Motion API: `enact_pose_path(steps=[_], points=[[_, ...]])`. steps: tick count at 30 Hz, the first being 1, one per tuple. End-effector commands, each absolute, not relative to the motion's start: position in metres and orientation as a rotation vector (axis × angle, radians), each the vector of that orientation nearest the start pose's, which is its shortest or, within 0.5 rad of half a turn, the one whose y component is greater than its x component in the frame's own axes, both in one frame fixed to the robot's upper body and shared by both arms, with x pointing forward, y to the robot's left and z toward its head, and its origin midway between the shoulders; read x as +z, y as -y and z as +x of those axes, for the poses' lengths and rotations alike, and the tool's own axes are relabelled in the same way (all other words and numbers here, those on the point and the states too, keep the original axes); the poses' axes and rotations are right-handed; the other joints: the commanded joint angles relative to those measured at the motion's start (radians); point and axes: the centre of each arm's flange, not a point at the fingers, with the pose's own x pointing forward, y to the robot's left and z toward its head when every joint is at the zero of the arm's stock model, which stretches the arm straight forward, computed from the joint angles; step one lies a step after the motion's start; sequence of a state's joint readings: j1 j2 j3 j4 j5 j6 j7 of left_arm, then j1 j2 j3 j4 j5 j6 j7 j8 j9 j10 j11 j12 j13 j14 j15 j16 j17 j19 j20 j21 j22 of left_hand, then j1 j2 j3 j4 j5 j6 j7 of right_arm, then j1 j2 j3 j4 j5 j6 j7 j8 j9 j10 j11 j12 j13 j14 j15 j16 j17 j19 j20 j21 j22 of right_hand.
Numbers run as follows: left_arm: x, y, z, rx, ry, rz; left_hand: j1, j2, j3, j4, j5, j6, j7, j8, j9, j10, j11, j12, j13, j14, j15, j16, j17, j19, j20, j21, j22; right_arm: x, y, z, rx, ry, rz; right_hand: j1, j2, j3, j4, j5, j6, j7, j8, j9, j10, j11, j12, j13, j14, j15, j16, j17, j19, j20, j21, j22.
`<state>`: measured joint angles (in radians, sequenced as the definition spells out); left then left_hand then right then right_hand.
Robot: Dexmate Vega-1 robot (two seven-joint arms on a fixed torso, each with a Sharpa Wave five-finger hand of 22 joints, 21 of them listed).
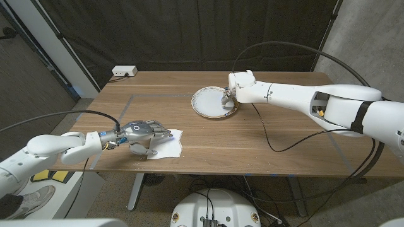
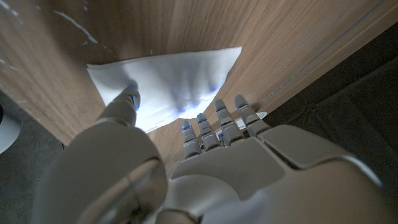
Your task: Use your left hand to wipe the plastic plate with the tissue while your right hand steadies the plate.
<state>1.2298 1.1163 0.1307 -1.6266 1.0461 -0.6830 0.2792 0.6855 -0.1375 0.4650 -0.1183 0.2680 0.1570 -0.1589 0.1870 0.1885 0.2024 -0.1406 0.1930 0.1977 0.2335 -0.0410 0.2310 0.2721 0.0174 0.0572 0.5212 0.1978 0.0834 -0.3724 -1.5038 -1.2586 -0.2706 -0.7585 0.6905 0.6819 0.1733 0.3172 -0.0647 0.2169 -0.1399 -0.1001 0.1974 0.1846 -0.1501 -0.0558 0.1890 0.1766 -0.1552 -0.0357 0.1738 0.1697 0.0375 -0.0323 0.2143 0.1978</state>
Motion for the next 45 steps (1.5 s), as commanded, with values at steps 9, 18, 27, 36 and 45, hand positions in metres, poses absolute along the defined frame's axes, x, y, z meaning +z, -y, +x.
enact_pose_path(steps=[9, 18, 27, 36, 45], points=[[-0.105, -0.359, 0.532, -0.489, 0.722, 2.075, 0.012, 0.076, 0.012, 0.027, 0.003, 0.025, 0.024, 0.017, 0.003, 0.048, 0.000, 0.023, -0.001, 0.020, -0.067, 0.017, 0.016, 0.010, -0.007, 0.002, 0.005, 0.044, 0.079, 0.688, 0.373, -0.236, -1.701, -0.011, 0.001, -0.008, 0.003, 0.006, 0.003, -0.004, 0.004, 0.005, -0.003, -0.001, 0.005, 0.003, -0.006, -0.014, 0.006, 0.002, -0.003, -0.081, 0.009, 0.005], [-0.108, -0.359, 0.538, -0.531, 0.634, 2.077, 0.039, 0.133, 0.028, 0.025, -0.033, 0.138, 0.078, 0.045, -0.001, 0.204, -0.020, 0.057, -0.009, 0.139, -0.092, 0.048, 0.006, 0.056, -0.030, 0.024, 0.005, 0.044, 0.079, 0.687, 0.374, -0.226, -1.701, -0.012, 0.001, -0.011, 0.004, 0.007, 0.005, -0.005, 0.005, 0.005, 0.003, -0.003, 0.007, 0.003, 0.000, -0.018, 0.008, 0.002, -0.002, -0.083, 0.011, 0.005], [-0.108, -0.356, 0.537, -0.502, 0.697, 2.074, 0.118, 0.163, 0.061, -0.015, -0.079, 0.439, 0.094, 0.111, -0.002, 0.518, -0.034, 0.098, -0.013, 0.345, -0.155, 0.084, -0.024, 0.166, -0.068, 0.078, 0.002, 0.046, 0.080, 0.688, 0.375, -0.225, -1.707, -0.013, 0.001, -0.013, 0.004, 0.008, 0.005, -0.006, 0.005, 0.005, 0.004, -0.004, 0.008, 0.003, 0.002, -0.018, 0.008, 0.002, -0.001, -0.083, 0.012, 0.005], [-0.104, -0.355, 0.531, -0.396, 0.909, 2.028, 0.322, 0.273, 0.076, -0.057, -0.092, 0.770, 0.142, 0.241, 0.020, 0.819, -0.016, 0.197, 0.033, 0.540, -0.178, 0.190, 0.078, 0.243, -0.066, 0.153, 0.013, 0.046, 0.080, 0.688, 0.378, -0.227, -1.707, -0.012, 0.002, -0.014, 0.004, 0.010, 0.005, -0.005, 0.005, 0.005, 0.005, -0.003, 0.007, 0.003, 0.002, -0.018, 0.007, 0.001, -0.001, -0.084, 0.012, 0.005], [-0.096, -0.357, 0.524, -0.277, 1.074, 1.936, 0.460, 0.272, 0.052, -0.062, -0.095, 0.804, 0.155, 0.271, 0.040, 0.871, -0.043, 0.259, 0.075, 0.599, -0.196, 0.245, 0.166, 0.262, -0.068, 0.202, 0.023, 0.045, 0.080, 0.688, 0.377, -0.229, -1.709, -0.012, 0.002, -0.016, 0.004, 0.011, 0.005, -0.006, 0.005, 0.005, 0.005, -0.004, 0.007, 0.003, 0.001, -0.018, 0.006, 0.001, -0.002, -0.085, 0.013, 0.004]])
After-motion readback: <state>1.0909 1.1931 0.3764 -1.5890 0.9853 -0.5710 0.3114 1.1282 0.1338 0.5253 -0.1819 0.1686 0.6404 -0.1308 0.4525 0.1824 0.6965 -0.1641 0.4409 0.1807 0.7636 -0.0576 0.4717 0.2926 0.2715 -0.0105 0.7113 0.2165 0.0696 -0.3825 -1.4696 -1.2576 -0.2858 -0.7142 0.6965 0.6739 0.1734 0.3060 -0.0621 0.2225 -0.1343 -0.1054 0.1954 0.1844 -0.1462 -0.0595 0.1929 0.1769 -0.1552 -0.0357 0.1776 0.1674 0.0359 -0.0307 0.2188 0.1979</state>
